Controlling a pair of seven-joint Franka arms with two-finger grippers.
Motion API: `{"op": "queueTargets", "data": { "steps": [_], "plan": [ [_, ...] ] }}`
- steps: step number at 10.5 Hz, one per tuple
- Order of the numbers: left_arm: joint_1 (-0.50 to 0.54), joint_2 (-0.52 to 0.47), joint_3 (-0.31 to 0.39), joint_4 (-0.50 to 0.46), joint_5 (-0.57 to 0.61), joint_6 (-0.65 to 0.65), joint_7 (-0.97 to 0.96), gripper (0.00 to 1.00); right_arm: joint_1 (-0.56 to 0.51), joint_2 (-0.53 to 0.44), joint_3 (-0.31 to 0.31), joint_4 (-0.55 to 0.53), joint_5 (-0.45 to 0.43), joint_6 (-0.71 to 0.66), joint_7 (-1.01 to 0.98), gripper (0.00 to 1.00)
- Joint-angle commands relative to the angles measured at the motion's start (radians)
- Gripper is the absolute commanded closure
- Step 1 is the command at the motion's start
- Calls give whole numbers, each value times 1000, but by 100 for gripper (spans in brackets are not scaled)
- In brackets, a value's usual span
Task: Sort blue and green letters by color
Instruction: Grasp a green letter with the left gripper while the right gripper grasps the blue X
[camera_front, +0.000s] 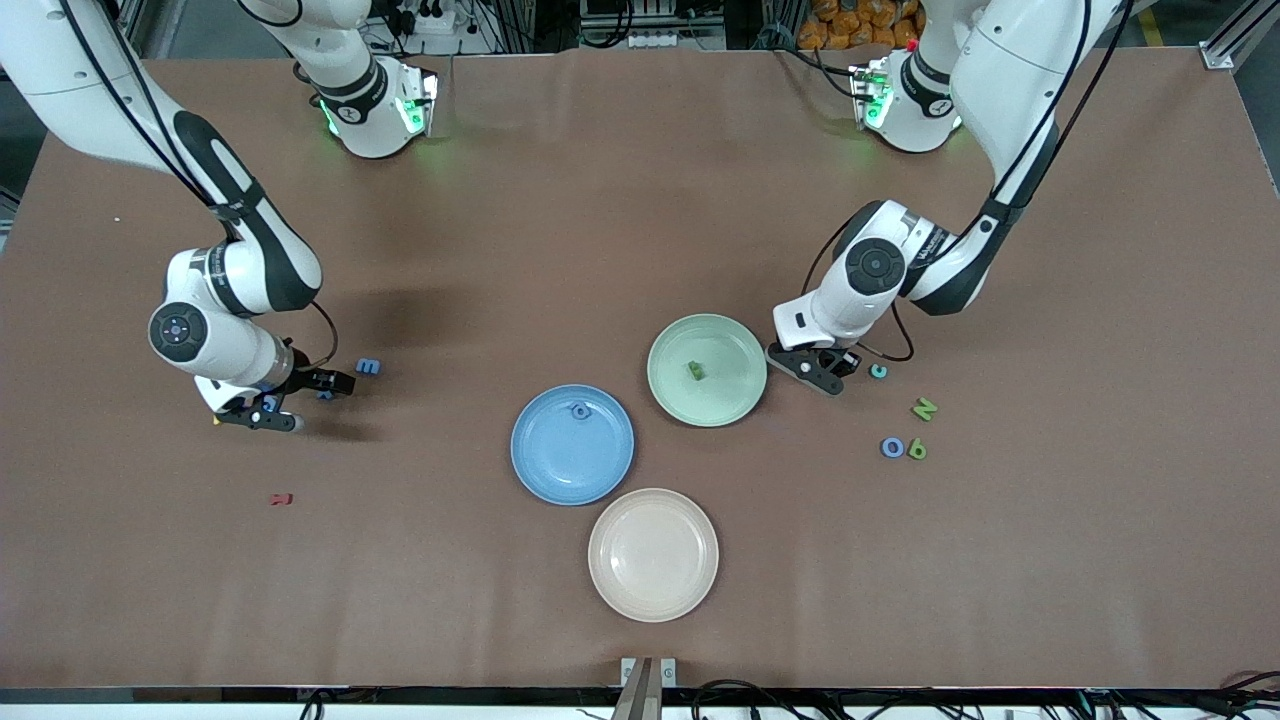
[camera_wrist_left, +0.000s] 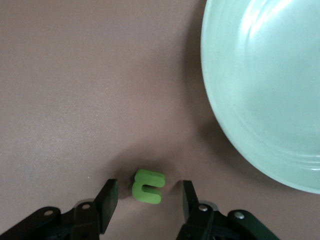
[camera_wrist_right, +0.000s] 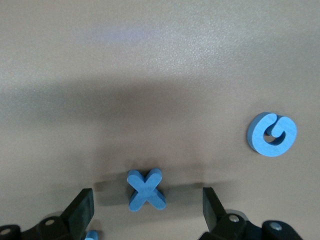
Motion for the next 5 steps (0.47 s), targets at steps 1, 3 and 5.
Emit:
{"op": "queueTargets", "data": {
  "steps": [1, 3, 5],
  "plan": [
    [11, 17, -3, 5, 25, 26, 13, 49, -25, -25, 19, -28, -8, 14, 16, 100],
    [9, 17, -3, 5, 25, 28, 10, 68, -31, -19, 19, -28, -8, 16, 16, 100],
    [4, 17, -4, 10, 23, 28, -9, 98, -29, -20, 21, -24, -7, 16, 16, 100]
  ]
}}
